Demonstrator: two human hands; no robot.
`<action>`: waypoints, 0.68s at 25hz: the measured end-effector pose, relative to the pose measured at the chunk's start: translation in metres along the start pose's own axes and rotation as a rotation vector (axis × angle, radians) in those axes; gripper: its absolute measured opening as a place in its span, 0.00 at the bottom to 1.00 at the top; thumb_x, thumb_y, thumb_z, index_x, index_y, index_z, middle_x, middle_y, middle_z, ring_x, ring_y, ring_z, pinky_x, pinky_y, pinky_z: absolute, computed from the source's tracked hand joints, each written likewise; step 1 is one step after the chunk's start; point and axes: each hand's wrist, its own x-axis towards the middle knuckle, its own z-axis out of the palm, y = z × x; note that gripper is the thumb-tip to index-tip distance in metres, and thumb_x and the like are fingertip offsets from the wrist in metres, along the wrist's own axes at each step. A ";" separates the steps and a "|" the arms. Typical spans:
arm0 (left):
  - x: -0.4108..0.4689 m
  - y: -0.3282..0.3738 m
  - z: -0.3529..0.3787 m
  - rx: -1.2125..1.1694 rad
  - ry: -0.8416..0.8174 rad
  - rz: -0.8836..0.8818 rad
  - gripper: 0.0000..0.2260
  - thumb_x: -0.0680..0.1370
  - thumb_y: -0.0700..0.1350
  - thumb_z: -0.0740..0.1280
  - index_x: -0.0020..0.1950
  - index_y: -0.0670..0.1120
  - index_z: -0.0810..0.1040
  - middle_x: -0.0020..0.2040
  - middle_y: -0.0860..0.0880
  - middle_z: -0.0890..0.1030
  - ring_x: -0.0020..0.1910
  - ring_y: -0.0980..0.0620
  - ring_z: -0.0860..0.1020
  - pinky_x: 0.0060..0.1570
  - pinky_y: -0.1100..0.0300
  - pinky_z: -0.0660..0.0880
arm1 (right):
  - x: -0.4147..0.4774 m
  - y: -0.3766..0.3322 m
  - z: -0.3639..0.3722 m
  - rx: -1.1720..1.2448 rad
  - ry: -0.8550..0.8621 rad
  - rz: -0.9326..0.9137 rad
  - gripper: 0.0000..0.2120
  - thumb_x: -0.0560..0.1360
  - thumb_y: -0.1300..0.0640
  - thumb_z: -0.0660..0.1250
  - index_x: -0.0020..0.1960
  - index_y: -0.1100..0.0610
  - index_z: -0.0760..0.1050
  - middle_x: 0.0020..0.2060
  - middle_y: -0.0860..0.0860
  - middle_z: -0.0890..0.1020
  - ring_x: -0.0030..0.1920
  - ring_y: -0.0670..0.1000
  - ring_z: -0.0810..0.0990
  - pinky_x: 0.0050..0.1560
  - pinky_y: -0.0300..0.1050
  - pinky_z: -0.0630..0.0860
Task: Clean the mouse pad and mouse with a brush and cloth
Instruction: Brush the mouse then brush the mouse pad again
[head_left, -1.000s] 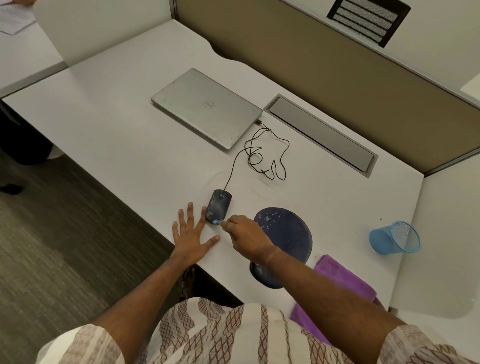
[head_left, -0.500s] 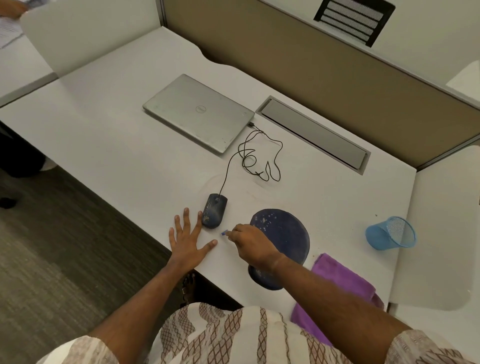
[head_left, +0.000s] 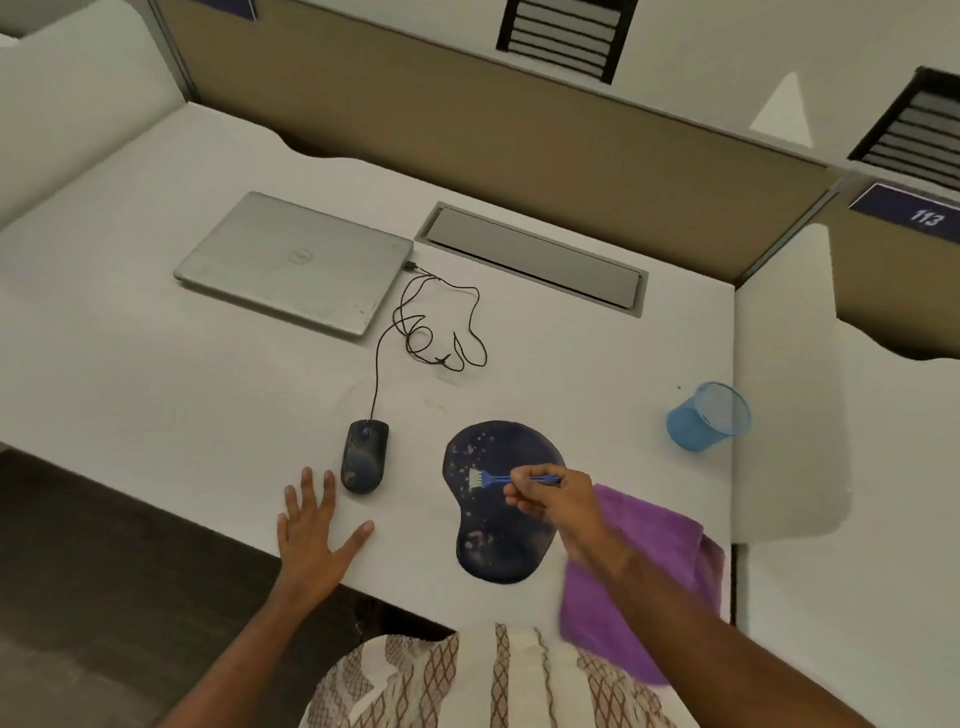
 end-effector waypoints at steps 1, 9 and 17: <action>-0.002 -0.003 -0.001 -0.013 0.002 0.019 0.47 0.70 0.77 0.49 0.80 0.56 0.35 0.79 0.57 0.31 0.77 0.53 0.29 0.75 0.49 0.35 | 0.000 0.001 -0.010 0.057 0.023 0.022 0.08 0.74 0.59 0.74 0.52 0.61 0.83 0.46 0.59 0.86 0.47 0.56 0.86 0.49 0.44 0.82; -0.013 -0.002 -0.004 0.037 -0.085 -0.022 0.44 0.74 0.65 0.60 0.81 0.52 0.40 0.80 0.55 0.33 0.78 0.52 0.34 0.78 0.44 0.41 | 0.005 0.010 -0.069 0.130 0.161 0.035 0.09 0.74 0.56 0.74 0.51 0.59 0.83 0.44 0.57 0.86 0.46 0.55 0.86 0.47 0.43 0.82; -0.016 0.031 -0.015 0.080 -0.121 -0.072 0.69 0.53 0.87 0.40 0.79 0.39 0.59 0.81 0.38 0.53 0.78 0.32 0.53 0.72 0.31 0.55 | 0.021 -0.014 -0.107 0.110 0.423 -0.085 0.07 0.74 0.60 0.73 0.50 0.62 0.84 0.38 0.55 0.86 0.38 0.50 0.85 0.40 0.37 0.81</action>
